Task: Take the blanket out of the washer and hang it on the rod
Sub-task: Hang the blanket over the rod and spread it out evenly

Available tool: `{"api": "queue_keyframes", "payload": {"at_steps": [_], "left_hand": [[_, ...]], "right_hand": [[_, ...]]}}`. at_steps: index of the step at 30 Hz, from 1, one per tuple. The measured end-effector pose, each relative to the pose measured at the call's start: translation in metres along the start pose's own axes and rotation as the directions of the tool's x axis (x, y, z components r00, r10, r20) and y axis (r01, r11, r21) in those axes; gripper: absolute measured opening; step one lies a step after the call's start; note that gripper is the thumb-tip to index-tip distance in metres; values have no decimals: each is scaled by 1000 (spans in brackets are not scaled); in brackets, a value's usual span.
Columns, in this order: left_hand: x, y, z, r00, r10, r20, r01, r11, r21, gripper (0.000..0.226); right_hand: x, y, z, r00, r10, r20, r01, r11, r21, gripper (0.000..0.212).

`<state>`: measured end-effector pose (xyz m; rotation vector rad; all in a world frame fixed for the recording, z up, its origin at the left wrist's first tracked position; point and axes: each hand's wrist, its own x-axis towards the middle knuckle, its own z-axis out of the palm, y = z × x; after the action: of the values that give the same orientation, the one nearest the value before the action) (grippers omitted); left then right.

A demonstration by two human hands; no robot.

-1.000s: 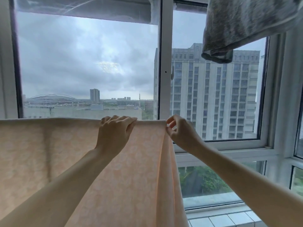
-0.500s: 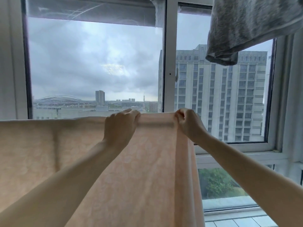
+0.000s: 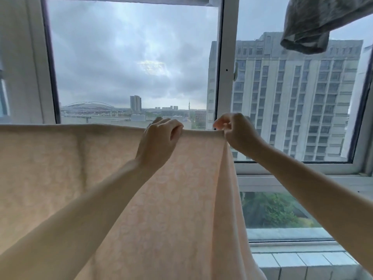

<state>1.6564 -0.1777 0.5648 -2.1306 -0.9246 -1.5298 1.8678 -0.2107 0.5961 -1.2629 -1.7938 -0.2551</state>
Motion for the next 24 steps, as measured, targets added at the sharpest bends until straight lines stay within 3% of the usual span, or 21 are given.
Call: {"api": "queue_keyframes", "payload": {"at_steps": [8, 13, 17, 20, 22, 24], "left_hand": [[-29, -34, -35, 989, 21, -149, 13, 976, 219, 16], [-61, -80, -65, 955, -187, -229, 267, 877, 399, 48], [-85, -105, -77, 862, -368, -348, 475, 827, 300, 74], [-91, -117, -82, 716, -593, -369, 668, 735, 114, 89], [-95, -123, -81, 637, -694, -335, 748, 661, 52, 84], [-98, -127, -80, 637, -697, -330, 746, 665, 33, 68]], "right_hand": [[-10, -46, 37, 944, -322, 65, 329, 917, -225, 19], [-12, -76, 67, 892, -439, 106, 445, 812, -378, 35], [-7, -104, 97, 881, -451, 146, 470, 791, -393, 40], [-1, -124, 115, 879, -452, 153, 474, 789, -390, 43], [2, -135, 124, 879, -450, 159, 473, 784, -402, 44], [5, -142, 131, 880, -443, 168, 472, 784, -402, 44]]}}
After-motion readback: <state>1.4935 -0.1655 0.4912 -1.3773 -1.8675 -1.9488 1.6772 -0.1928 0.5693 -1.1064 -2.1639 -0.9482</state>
